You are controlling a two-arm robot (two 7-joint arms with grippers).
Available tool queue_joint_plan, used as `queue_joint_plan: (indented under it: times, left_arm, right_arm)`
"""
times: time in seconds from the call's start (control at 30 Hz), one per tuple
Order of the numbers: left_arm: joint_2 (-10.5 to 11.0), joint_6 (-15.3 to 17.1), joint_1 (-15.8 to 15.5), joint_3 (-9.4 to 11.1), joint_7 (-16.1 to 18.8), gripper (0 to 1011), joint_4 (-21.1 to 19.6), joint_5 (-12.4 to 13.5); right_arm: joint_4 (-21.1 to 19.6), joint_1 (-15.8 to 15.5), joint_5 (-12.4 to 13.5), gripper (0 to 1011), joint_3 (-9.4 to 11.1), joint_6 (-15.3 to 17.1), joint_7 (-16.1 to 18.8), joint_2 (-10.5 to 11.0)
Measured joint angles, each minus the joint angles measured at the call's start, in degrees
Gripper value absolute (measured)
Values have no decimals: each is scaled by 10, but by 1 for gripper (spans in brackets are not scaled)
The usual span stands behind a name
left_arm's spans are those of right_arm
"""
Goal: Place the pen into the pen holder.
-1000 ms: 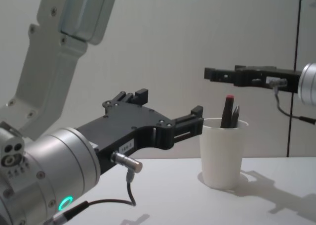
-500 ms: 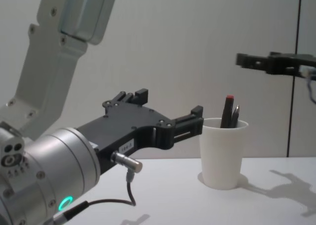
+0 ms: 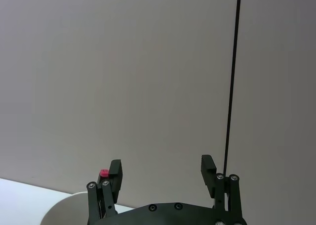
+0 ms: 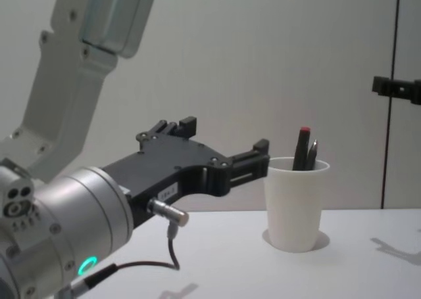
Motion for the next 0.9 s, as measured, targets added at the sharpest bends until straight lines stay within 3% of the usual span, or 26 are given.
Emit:
queue_joint_plan:
  times: [0.23, 0.6, 0.9]
  left_arm:
    - [15, 20, -32, 8, 23, 1001, 21, -17]
    - [43, 58, -95, 25, 68, 1001, 61, -51]
    - [48, 65, -105, 28, 76, 1001, 68, -57]
  right_arm:
    - [-8, -10, -5, 1002, 1, 0, -1, -3]
    - [-48, -62, -37, 1001, 8, -2, -12, -16]
    - [-87, -112, -66, 1002, 15, -3, -23, -29]
